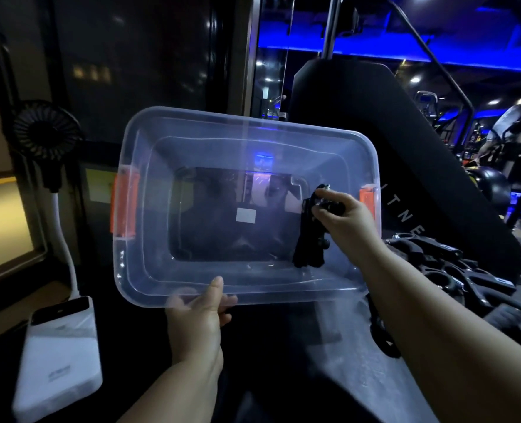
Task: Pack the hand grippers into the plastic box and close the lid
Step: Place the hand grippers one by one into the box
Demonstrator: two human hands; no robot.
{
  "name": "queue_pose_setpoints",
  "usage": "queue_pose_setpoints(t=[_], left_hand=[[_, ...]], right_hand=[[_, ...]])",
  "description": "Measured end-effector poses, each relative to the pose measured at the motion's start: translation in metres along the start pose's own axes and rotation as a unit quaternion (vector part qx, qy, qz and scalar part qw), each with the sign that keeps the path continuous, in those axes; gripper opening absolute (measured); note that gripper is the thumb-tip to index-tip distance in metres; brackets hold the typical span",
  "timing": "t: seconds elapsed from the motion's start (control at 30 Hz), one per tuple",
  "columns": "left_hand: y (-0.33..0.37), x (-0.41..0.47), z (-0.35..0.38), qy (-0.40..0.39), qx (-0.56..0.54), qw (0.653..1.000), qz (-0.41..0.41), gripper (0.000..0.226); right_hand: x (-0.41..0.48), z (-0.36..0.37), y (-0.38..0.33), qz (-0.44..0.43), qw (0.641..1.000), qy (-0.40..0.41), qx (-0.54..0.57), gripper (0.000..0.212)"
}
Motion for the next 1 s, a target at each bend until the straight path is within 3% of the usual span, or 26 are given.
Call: queue_pose_setpoints(t=[0.13, 0.43, 0.73, 1.0], left_hand=[[0.0, -0.002, -0.001, -0.006, -0.015, 1.0, -0.015, 0.029], [-0.002, -0.003, 0.002, -0.022, -0.005, 0.998, -0.05, 0.021], [0.0, -0.008, 0.006, -0.042, -0.012, 0.997, -0.059, 0.022], [0.0, -0.01, 0.007, -0.035, 0.005, 0.998, -0.054, 0.021]], right_hand=[[0.011, 0.024, 0.024, 0.009, 0.992, -0.041, -0.121, 0.031], [0.03, 0.045, 0.038, 0.015, 0.955, -0.098, -0.281, 0.033], [0.039, 0.05, 0.042, 0.042, 0.926, -0.107, -0.36, 0.033], [0.044, 0.05, 0.039, 0.014, 0.905, -0.085, -0.416, 0.033]])
Point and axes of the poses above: each hand's wrist, its own x-axis towards the middle knuckle, its own z-axis out of the palm, y = z × x, the point moved 7 cm from there along x, towards the middle knuckle, and after that the axes turned 6 degrees about x, right-handed, at the moved point
